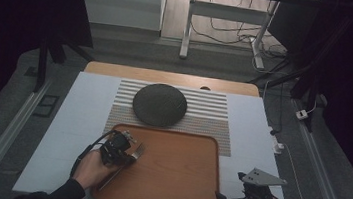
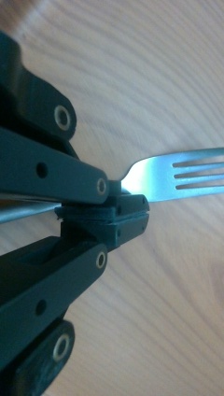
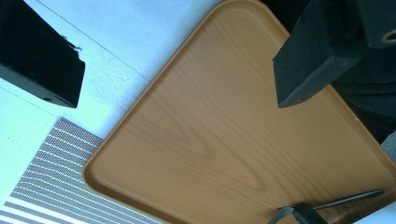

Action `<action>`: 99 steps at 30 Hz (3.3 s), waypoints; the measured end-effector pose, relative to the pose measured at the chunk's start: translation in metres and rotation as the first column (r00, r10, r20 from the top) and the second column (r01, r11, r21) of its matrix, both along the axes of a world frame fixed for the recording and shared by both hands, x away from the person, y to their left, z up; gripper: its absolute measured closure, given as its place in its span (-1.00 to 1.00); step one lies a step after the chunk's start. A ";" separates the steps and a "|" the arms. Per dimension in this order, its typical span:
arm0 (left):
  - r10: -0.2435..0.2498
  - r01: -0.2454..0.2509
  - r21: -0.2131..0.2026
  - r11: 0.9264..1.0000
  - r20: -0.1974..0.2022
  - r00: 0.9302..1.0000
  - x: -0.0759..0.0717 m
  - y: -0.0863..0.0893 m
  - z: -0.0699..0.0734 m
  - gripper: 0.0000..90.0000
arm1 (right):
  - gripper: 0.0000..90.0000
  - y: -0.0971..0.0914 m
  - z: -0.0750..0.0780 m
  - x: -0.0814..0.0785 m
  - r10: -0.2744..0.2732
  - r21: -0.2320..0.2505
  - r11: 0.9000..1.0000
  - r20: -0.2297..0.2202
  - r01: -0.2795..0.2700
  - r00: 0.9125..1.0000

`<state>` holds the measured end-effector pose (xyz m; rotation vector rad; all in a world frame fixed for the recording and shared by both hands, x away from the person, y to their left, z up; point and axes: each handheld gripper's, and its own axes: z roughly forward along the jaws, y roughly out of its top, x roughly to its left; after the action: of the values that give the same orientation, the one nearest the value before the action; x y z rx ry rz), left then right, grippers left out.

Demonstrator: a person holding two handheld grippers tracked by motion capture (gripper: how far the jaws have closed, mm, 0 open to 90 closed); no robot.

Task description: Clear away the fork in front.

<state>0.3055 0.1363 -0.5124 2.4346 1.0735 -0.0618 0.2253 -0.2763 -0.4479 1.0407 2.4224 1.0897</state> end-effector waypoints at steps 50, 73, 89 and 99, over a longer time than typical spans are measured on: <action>0.047 -0.041 -0.060 0.997 0.103 0.994 0.001 0.040 0.016 -0.37 | -0.96 0.000 0.000 0.001 0.008 -0.002 1.000 -0.006 -0.008 1.000; 0.051 -0.006 -0.245 0.969 0.176 0.983 -0.046 0.061 0.048 -0.95 | -0.96 0.000 0.000 0.001 0.000 -0.005 1.000 -0.006 0.000 1.000; 0.106 -0.049 -0.319 0.946 0.164 0.981 -0.075 0.088 0.049 -0.97 | -0.96 0.000 0.000 0.001 -0.001 -0.007 1.000 -0.011 0.001 1.000; 0.148 -0.084 -0.334 0.939 0.169 0.974 -0.091 0.107 0.050 -0.98 | -0.96 0.000 -0.001 0.001 -0.003 -0.004 1.000 -0.012 0.003 1.000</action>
<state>0.2145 0.2432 -0.4628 2.0333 1.0282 0.0331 0.2265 -0.2764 -0.4484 1.0523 2.4301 1.0806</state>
